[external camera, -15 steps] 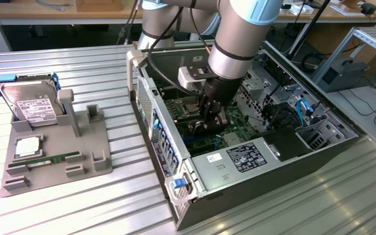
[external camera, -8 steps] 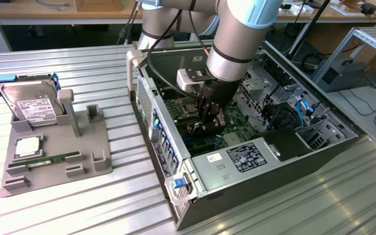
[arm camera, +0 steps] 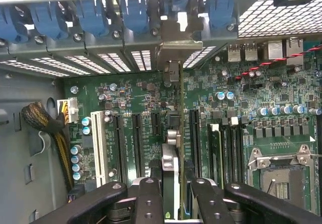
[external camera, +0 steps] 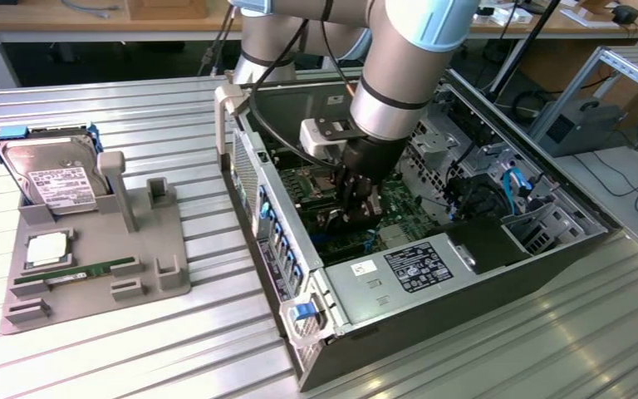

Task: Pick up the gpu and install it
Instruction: 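Insert the gpu into the slot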

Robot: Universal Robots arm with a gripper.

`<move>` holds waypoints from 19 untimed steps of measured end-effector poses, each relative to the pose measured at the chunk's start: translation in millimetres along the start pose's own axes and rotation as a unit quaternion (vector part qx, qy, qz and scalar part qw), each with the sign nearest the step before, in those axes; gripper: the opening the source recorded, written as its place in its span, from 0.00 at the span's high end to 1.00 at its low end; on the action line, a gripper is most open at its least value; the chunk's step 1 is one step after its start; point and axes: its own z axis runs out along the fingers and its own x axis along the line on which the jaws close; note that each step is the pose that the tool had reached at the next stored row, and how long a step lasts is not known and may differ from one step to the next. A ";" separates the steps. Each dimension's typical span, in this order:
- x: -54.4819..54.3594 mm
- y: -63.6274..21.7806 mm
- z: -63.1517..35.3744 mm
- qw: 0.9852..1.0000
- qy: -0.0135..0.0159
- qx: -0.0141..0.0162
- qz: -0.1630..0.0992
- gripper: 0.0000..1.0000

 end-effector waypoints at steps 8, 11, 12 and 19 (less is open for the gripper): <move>-6.4 0.5 0.1 1.000 -0.003 0.000 -0.011 0.73; -3.8 0.3 0.3 1.000 -0.008 0.000 -0.011 0.73; -3.3 0.3 0.3 1.000 -0.008 -0.001 -0.011 0.73; -2.5 0.4 0.3 1.000 -0.008 0.013 -0.012 0.73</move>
